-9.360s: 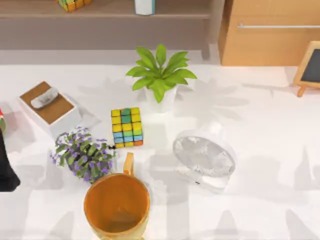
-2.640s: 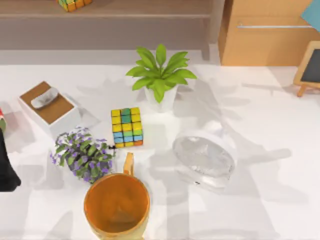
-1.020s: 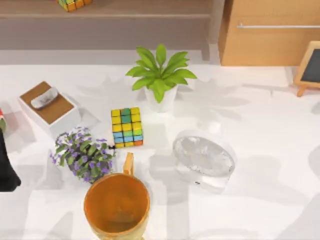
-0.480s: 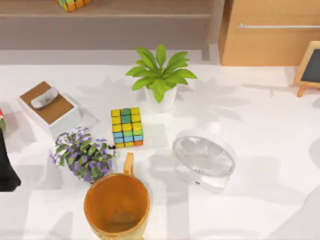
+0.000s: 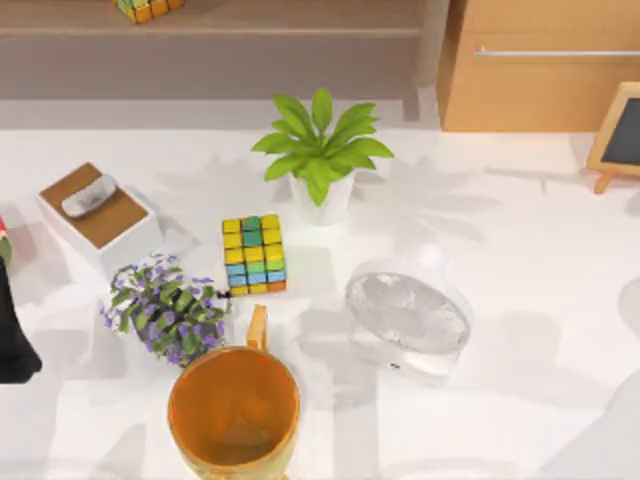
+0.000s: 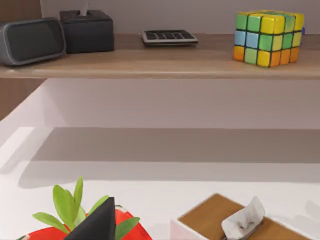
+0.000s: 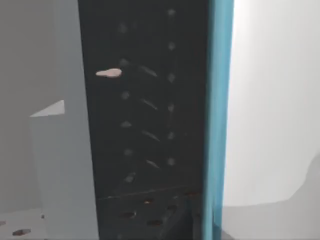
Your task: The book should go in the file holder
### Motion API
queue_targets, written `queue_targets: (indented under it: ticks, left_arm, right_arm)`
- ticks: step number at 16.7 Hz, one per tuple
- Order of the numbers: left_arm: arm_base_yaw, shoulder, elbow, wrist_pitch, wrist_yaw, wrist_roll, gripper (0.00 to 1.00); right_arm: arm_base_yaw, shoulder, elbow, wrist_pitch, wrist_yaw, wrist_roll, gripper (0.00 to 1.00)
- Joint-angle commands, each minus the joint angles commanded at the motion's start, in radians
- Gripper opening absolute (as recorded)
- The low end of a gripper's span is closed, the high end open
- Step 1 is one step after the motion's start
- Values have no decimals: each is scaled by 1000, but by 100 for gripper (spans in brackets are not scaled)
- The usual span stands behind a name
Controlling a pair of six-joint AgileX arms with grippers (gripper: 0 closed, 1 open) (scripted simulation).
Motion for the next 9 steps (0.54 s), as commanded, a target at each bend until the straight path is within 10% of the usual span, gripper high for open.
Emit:
queue_targets:
  ticks: [3, 9]
  left_arm:
    - [0, 0, 0, 0, 0, 0, 100]
    - [0, 0, 0, 0, 0, 0, 100]
  right_arm:
    - [0, 0, 0, 0, 0, 0, 98]
    - [0, 0, 0, 0, 0, 0, 100]
